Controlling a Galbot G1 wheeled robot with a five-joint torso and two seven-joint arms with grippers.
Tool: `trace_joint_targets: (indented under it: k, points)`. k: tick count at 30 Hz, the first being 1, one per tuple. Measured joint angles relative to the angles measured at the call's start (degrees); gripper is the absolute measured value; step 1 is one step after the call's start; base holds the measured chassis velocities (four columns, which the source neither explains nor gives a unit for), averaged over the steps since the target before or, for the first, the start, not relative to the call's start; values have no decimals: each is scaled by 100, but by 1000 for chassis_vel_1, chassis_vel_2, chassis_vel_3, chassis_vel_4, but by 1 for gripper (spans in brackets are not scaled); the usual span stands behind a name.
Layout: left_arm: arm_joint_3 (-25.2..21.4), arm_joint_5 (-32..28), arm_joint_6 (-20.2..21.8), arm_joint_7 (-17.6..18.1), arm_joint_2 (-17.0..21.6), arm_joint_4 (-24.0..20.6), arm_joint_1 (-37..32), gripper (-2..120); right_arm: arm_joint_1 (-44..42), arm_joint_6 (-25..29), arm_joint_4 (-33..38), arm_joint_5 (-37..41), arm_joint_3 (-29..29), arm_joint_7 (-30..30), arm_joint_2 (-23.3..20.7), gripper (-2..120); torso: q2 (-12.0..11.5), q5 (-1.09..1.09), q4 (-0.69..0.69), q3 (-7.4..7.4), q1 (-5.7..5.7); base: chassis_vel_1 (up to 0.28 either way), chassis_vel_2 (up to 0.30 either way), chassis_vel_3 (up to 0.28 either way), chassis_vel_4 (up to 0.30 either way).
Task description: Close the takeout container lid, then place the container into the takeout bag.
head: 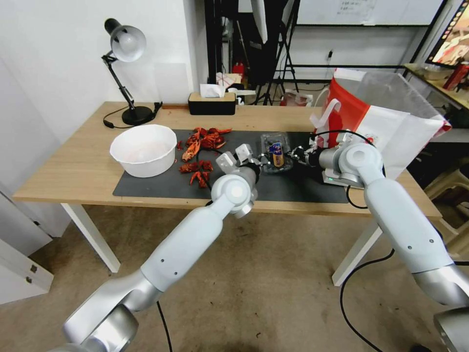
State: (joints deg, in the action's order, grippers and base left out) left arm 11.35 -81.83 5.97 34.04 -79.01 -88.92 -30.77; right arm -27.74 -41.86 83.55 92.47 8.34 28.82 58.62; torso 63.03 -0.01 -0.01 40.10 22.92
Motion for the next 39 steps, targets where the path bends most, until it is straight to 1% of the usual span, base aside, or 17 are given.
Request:
trace_joint_targets:
  k: [2,5,11,15,17,19,20,24,25,26,28,29,32,34,36,38,39]
  points:
    - [-115,85,0,-3,208,-298,-249,0,-19,1,17,6,21,-3,2,0,0,0,1,0,-1,0,0,0,0]
    - [-174,160,0,-11,302,-434,-364,0,-31,2,20,8,27,-6,4,0,0,0,1,0,-1,0,0,0,0]
    - [-408,510,8,-139,659,-1019,-843,0,-70,2,44,11,63,-8,26,0,0,1,1,0,-1,0,0,0,0]
    - [-524,1084,7,-417,943,-1572,-1332,19,-93,2,82,12,69,-8,42,0,0,0,1,0,-1,0,0,0,0]
    - [-544,1241,3,-493,986,-1651,-1415,21,-96,3,90,12,70,-7,47,0,0,0,0,0,-1,0,0,0,0]
    - [-624,1970,-76,-817,1151,-1864,-1728,31,-107,2,115,22,88,0,66,0,0,-1,0,-1,-1,0,0,0,0]
    - [-624,1970,-76,-817,1151,-1864,-1728,31,-107,2,115,22,88,0,66,0,0,-1,0,-1,-1,0,0,0,0]
    - [-826,3197,-318,-1305,1526,-2096,-2235,50,-109,3,151,41,94,12,101,0,0,-2,0,0,-1,0,0,0,0]
    - [-826,3197,-318,-1305,1526,-2096,-2235,50,-109,3,151,41,94,12,101,0,0,-2,0,0,-1,0,0,0,0]
    - [-959,3667,-409,-1431,1650,-2184,-2443,57,-110,2,162,45,97,13,106,0,0,0,1,1,-1,0,0,0,0]
    - [-1122,4163,-521,-1495,1757,-2304,-2729,64,-110,3,181,47,98,17,110,0,0,0,1,0,-1,0,0,0,0]
    - [-1122,4163,-521,-1495,1757,-2304,-2729,64,-110,3,181,47,98,17,110,0,0,0,1,0,-1,0,0,0,0]
    - [-1519,4926,-692,-1541,1819,-2428,-3278,80,-112,3,187,50,98,38,125,0,0,0,0,0,-1,0,0,0,0]
    - [-1571,5045,-721,-1560,1822,-2439,-3362,82,-113,3,187,50,98,39,126,0,0,0,0,0,-1,0,0,0,0]
    - [-1831,5646,-929,-1679,1878,-2461,-3760,93,-143,5,199,51,111,52,140,0,0,0,3,0,-2,0,0,0,0]
    - [-1850,5773,-1038,-1748,1923,-2437,-3830,97,-228,6,272,60,191,69,104,0,-1,1,9,0,-1,0,0,0,0]
    - [-1818,5836,-1146,-1842,1977,-2374,-3828,99,-374,14,404,88,338,106,12,0,-1,5,6,0,-1,0,0,0,0]
